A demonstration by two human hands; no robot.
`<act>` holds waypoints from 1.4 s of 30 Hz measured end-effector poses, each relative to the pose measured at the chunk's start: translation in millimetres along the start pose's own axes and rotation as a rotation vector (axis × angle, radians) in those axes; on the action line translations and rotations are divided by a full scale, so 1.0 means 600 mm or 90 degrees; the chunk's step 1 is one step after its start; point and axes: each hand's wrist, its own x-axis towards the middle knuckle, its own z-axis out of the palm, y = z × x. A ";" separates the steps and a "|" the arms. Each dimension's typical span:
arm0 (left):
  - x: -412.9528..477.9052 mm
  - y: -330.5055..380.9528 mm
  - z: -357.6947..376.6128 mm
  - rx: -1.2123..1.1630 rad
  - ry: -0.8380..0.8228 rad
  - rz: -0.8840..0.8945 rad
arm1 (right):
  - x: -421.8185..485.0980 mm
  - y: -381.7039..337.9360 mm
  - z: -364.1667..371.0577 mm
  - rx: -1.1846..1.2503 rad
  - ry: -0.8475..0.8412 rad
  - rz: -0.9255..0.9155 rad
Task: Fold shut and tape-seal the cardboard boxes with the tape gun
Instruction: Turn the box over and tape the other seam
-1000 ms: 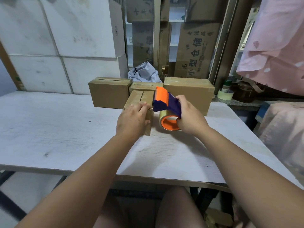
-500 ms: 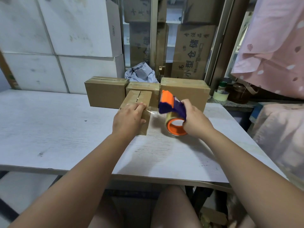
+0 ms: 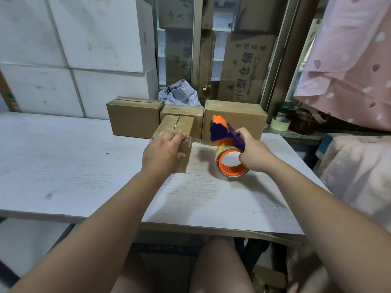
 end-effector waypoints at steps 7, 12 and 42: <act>0.007 0.004 0.005 0.016 0.009 -0.010 | 0.001 0.004 0.021 -0.236 0.012 -0.021; 0.000 0.001 0.007 0.020 0.027 0.009 | 0.002 -0.010 0.022 -0.301 0.016 -0.043; 0.017 0.038 0.018 0.103 -0.021 0.022 | 0.062 -0.137 -0.027 -0.586 -0.182 -0.052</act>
